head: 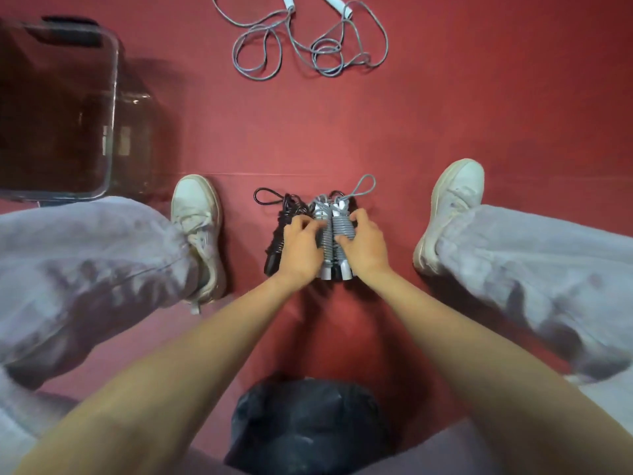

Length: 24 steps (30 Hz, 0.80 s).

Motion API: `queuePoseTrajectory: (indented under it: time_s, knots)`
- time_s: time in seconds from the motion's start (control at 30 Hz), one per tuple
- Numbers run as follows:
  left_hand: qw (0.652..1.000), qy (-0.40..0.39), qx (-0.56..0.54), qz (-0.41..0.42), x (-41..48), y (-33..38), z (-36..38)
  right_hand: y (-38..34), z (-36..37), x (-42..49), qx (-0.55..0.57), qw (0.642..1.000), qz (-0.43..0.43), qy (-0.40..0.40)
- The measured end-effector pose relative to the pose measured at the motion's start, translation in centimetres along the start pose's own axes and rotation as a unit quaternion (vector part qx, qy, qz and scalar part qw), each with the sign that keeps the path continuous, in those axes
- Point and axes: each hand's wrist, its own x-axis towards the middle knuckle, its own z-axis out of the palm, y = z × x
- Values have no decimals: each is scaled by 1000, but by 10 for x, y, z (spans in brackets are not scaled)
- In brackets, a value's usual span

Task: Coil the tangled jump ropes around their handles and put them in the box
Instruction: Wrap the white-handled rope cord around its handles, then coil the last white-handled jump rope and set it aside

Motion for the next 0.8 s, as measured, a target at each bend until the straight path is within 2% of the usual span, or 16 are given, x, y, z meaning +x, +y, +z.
queuePoseTrajectory:
  time_s: [0.13,0.27,0.33,0.37,0.5,0.63,0.73,0.8]
  knots:
    - [998,7,46,32,-2,-3,1,-5,2,1,-53,998,11,31]
    - [998,-22,54,29,2,-3,-3,-6,-9,12,15,999,30,-22]
    - [999,-33,21,14,5,0,-11,-5,-22,18,29,997,39,-63]
    - [1000,-13,-10,9,10,6,-21,-8,-32,23,42,996,34,-71]
    - [989,111,-84,40,50,42,-76,-41,-78,56,99,992,-72,13]
    - [984,147,-85,46,128,74,-131,-95,-118,108,70,979,-180,72]
    - [982,160,-97,26,189,81,-152,-124,-130,156,55,973,-204,96]
    - [986,153,-52,37,222,77,-158,-134,-129,192,31,974,-201,98]
